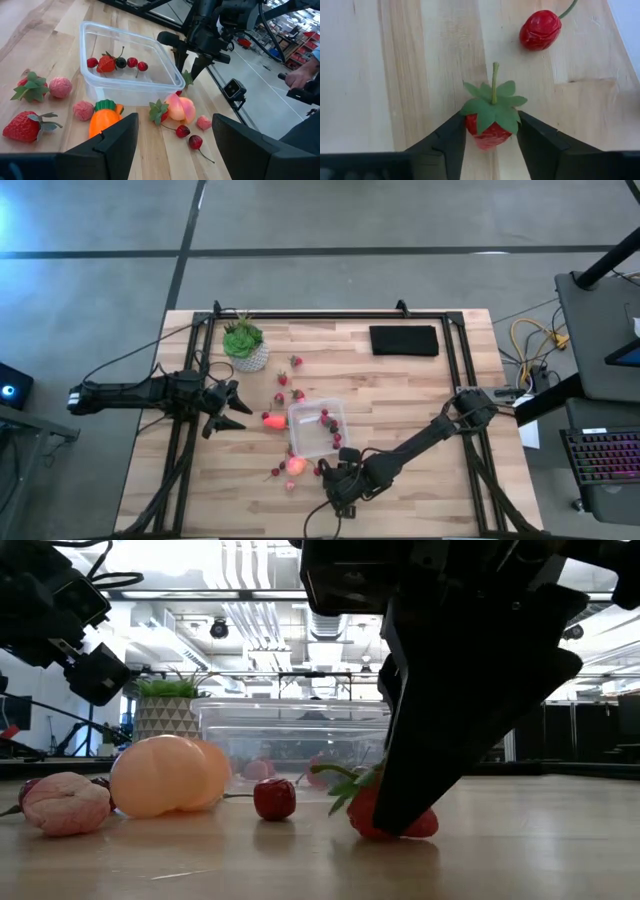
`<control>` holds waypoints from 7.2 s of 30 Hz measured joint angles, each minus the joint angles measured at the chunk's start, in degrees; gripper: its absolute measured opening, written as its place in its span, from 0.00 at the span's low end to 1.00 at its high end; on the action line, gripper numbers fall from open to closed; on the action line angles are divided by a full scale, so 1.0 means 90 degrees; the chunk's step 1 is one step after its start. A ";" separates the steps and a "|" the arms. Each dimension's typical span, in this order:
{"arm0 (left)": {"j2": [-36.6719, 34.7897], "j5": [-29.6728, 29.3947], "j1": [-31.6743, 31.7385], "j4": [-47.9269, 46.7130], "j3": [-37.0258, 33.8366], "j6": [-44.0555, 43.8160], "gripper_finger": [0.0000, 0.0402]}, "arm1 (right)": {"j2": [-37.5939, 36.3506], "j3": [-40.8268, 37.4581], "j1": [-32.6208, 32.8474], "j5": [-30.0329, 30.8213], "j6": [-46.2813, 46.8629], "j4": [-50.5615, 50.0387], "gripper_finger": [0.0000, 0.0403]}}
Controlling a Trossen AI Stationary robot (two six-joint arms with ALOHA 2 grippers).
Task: Pick and placing Produce into tupperware
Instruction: Put the strawberry into the transparent container, then put the red cherry into the transparent container
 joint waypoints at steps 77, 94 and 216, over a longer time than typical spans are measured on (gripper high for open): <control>0.0005 -0.0001 0.0001 0.0002 0.0002 0.0002 0.60 | 0.0083 0.0267 -0.0235 0.0716 0.1788 0.0289 0.61; 0.0000 0.0002 -0.0001 0.0000 0.0002 0.0000 0.60 | 0.0189 0.0274 -0.0289 0.0847 0.1842 0.0951 0.57; 0.0000 0.0000 -0.0001 0.0000 0.0002 0.0000 0.60 | 0.2739 0.5070 -0.0535 0.1204 0.4617 -0.3867 0.56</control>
